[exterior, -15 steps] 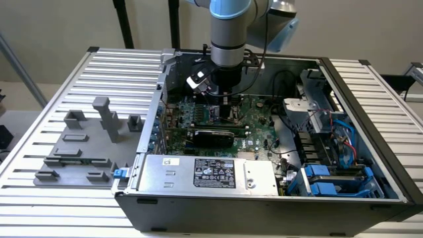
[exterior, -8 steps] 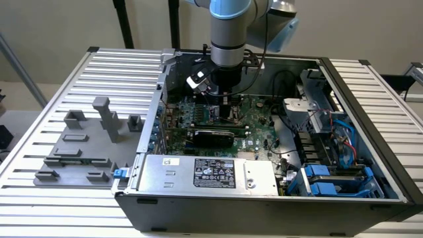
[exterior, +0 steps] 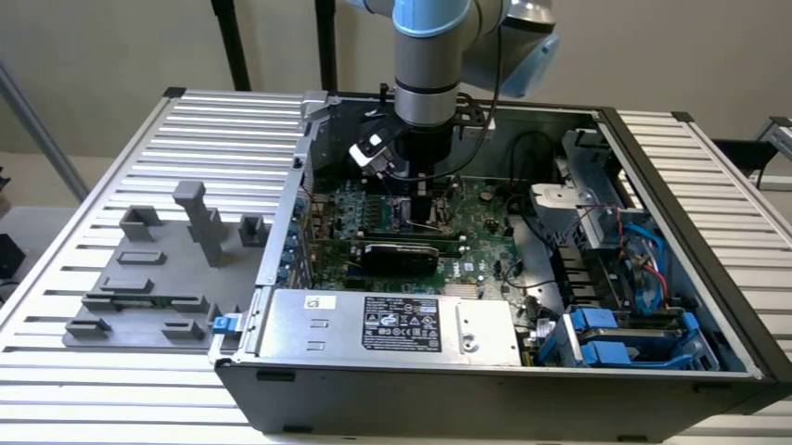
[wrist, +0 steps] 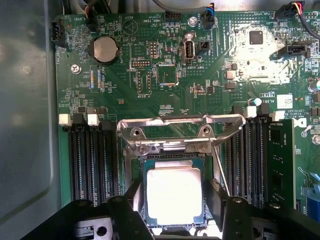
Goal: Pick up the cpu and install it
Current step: 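Place the cpu into insertion slot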
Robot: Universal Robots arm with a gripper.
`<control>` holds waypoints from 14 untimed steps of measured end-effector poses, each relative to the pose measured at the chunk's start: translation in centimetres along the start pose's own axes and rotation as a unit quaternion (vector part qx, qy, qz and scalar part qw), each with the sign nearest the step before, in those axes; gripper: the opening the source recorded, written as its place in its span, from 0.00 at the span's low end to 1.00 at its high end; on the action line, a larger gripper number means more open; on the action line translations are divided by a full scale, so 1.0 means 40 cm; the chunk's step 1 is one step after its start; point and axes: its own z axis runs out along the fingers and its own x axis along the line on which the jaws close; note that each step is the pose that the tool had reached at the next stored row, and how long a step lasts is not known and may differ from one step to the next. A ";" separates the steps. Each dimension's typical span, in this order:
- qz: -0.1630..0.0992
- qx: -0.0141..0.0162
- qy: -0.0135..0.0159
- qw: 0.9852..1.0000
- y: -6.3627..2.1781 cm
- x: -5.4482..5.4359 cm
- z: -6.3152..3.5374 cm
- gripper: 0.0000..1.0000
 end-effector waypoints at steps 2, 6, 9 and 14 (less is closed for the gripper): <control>0.000 0.000 0.000 1.000 0.000 0.000 0.000 0.63; 0.000 0.000 0.000 1.000 0.000 0.000 -0.005 0.63; 0.000 0.000 0.000 1.000 0.001 -0.001 -0.021 0.63; 0.000 0.001 0.001 1.000 0.003 -0.002 -0.060 0.61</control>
